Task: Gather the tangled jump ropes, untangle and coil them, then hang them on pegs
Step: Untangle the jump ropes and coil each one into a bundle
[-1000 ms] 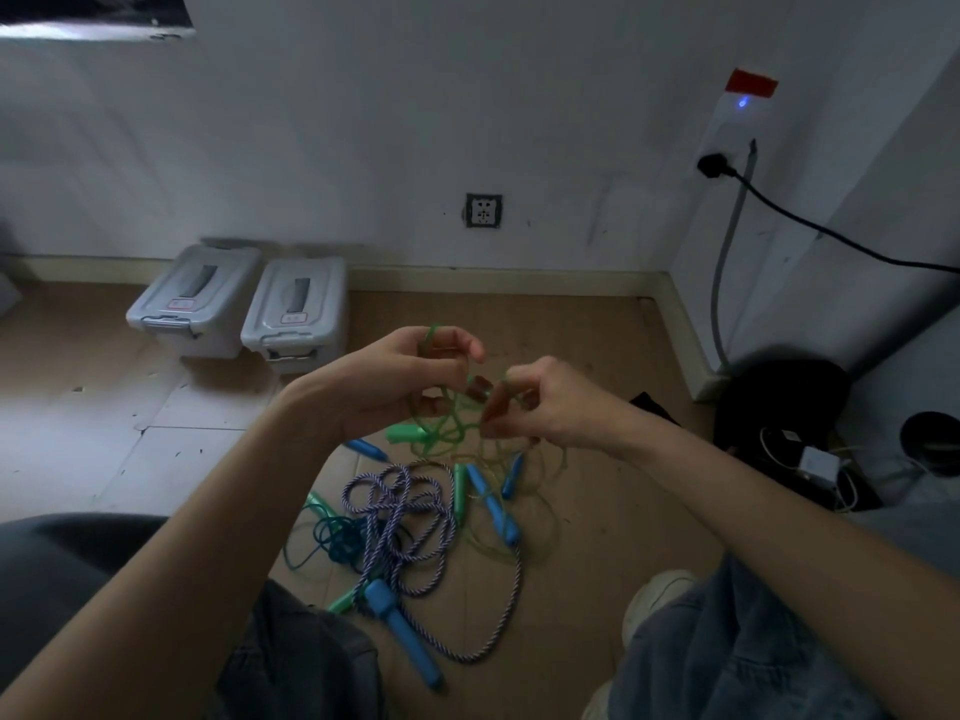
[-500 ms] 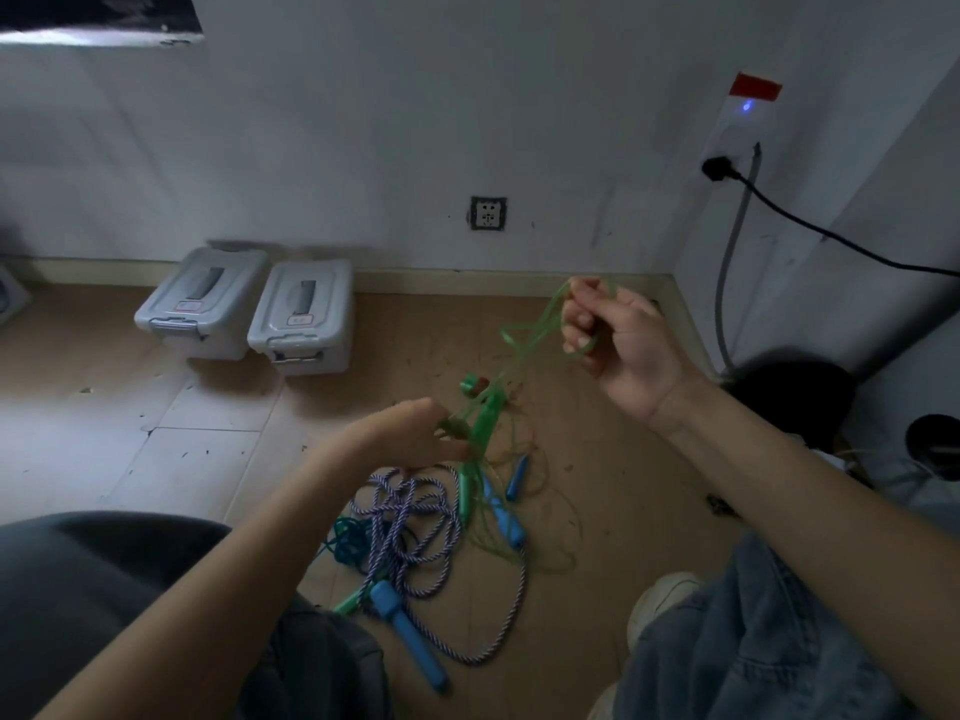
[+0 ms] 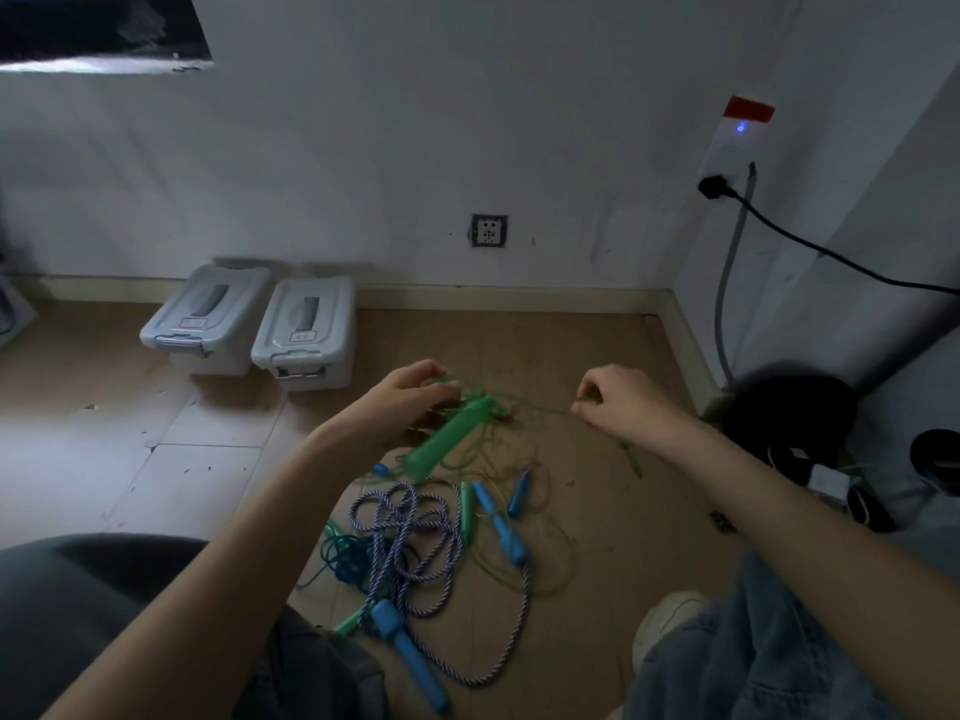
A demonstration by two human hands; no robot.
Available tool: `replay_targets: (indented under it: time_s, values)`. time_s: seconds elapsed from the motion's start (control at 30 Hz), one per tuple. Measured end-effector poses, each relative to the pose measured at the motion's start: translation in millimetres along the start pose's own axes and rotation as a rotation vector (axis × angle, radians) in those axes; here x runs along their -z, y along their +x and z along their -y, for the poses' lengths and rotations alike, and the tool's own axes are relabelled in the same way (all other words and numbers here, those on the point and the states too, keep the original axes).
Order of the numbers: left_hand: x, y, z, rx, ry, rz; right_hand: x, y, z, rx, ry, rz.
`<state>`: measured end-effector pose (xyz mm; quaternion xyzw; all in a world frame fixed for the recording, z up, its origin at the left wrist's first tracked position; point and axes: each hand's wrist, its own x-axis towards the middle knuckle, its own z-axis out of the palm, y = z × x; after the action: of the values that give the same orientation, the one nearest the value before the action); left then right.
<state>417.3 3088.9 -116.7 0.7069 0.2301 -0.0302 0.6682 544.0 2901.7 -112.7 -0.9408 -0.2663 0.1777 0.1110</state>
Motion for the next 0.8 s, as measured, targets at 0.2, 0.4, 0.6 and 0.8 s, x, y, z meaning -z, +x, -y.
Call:
replay_targets:
  time_s: [0.2,0.4,0.6,0.8]
  values:
    - [-13.0,-4.0,-12.6,-0.018,-0.004,0.082,8.0,-12.7,22.0,0.57,0.177,-0.123]
    - [-9.6,-5.8,-11.2,-0.029,0.055,0.159,11.4,-16.0,26.5,0.532,0.616,0.083]
    - [-13.0,-11.0,-17.7,-0.194,0.011,0.181,20.3,-18.6,22.5,0.411,0.893,0.223]
    - [-24.7,-13.4,-16.6,-0.285,0.354,0.234,28.3,-26.3,29.2,0.394,0.607,0.231]
